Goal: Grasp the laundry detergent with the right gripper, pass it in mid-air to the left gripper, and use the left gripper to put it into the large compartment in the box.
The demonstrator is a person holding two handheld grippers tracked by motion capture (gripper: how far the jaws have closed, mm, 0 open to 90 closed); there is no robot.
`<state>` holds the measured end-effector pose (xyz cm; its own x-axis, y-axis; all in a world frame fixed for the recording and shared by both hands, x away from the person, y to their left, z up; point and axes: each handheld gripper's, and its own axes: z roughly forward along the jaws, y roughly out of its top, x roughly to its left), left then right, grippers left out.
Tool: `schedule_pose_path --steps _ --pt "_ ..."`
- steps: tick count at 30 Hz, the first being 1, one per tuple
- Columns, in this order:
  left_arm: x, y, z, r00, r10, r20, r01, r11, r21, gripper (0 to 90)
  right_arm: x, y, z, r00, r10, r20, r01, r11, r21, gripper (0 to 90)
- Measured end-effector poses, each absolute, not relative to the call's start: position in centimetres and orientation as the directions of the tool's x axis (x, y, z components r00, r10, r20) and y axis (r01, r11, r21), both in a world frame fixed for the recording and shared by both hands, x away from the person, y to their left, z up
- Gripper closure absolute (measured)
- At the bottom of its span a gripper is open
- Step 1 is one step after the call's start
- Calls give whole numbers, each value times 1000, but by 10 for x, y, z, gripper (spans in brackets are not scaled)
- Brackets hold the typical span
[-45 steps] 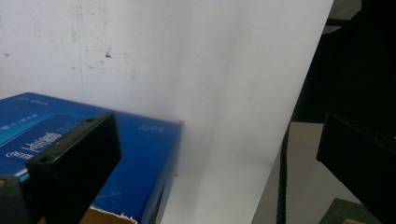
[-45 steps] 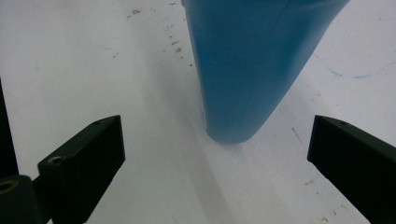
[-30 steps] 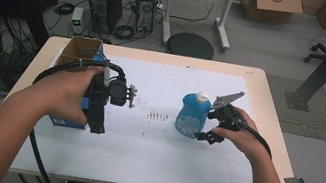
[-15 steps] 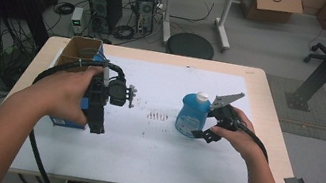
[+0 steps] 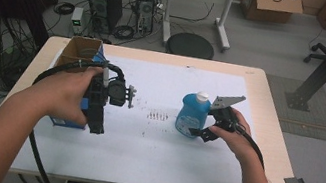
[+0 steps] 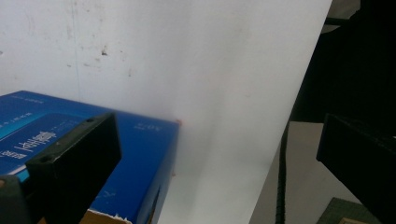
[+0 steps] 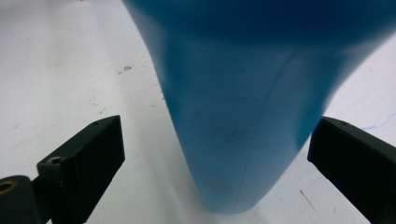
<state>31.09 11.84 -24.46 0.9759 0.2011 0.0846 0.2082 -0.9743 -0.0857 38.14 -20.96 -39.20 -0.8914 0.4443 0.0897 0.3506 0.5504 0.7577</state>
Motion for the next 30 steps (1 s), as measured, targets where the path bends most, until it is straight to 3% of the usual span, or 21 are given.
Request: schedule_pose_path --steps 30 --pt "313 116 -251 978 194 80 200 -977 -77 5 378 -211 -410 -878 468 101 314 403 860 25"
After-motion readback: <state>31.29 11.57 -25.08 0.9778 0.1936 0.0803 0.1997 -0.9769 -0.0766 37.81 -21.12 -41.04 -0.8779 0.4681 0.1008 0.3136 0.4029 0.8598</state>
